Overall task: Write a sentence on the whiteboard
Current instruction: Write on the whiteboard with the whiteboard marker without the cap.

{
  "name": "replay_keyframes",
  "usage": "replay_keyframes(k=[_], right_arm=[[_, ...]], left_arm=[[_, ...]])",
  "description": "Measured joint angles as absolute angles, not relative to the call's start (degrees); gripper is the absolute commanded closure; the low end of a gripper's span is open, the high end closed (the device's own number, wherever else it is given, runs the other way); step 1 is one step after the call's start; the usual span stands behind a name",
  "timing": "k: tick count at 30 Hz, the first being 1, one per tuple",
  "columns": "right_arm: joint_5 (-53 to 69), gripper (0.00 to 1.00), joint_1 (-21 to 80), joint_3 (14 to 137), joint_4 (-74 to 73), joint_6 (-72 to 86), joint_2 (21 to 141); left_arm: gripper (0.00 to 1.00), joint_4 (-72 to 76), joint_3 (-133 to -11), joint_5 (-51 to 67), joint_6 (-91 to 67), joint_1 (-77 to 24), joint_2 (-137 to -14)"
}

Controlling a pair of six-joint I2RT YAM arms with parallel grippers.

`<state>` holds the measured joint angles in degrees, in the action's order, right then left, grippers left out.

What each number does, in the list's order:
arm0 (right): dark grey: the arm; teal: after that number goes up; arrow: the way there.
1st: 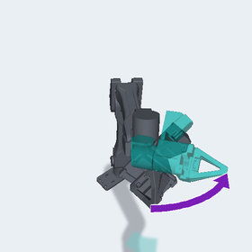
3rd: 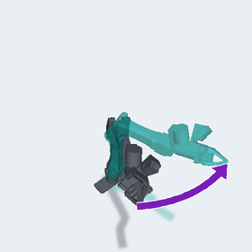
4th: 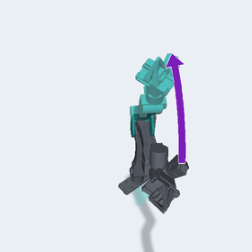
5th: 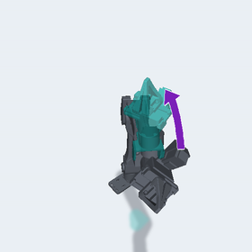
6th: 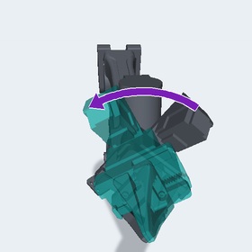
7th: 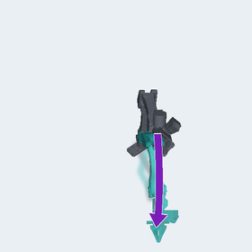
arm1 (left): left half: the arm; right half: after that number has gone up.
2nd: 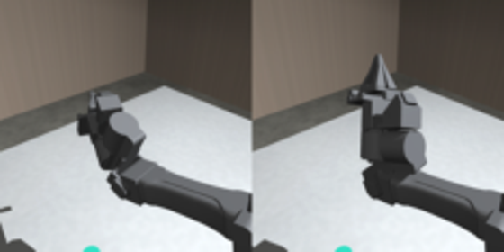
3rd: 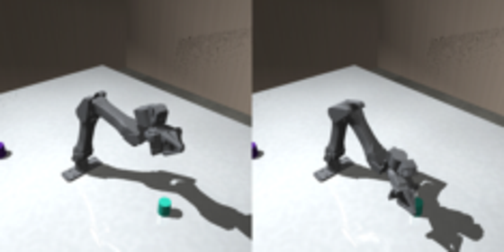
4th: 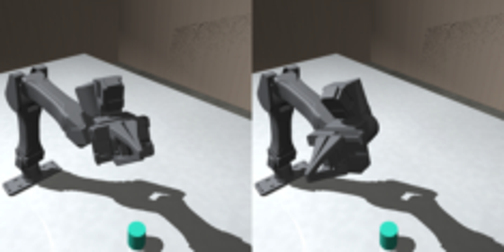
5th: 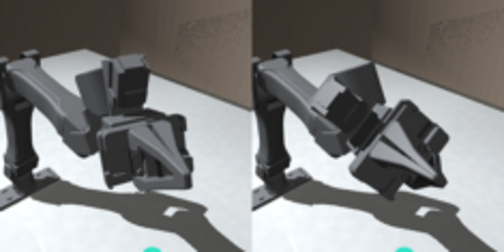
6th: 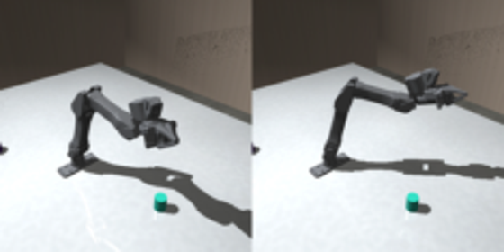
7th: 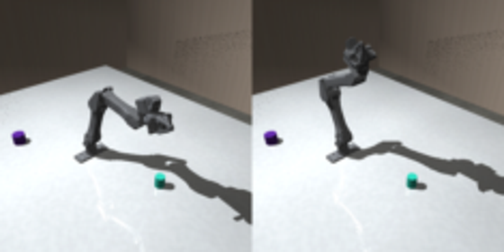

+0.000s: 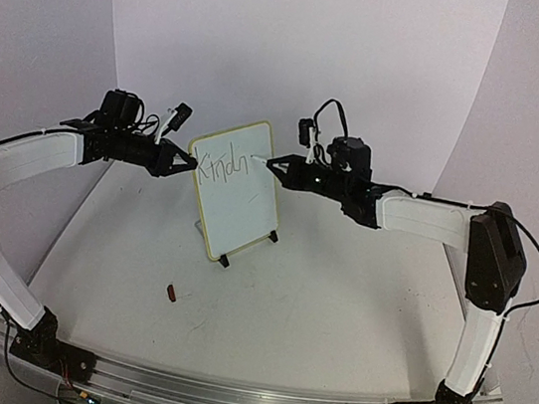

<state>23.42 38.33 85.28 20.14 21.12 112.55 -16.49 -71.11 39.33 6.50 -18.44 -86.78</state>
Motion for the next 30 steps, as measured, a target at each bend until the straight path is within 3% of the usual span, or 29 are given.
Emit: replay_keyframes(k=[30], right_arm=[[17.73,1.00,38.33,86.70,19.68,21.71,114.67]], left_arm=[[1.00,-16.40,-71.11,39.35,6.44,-18.44,-86.87]])
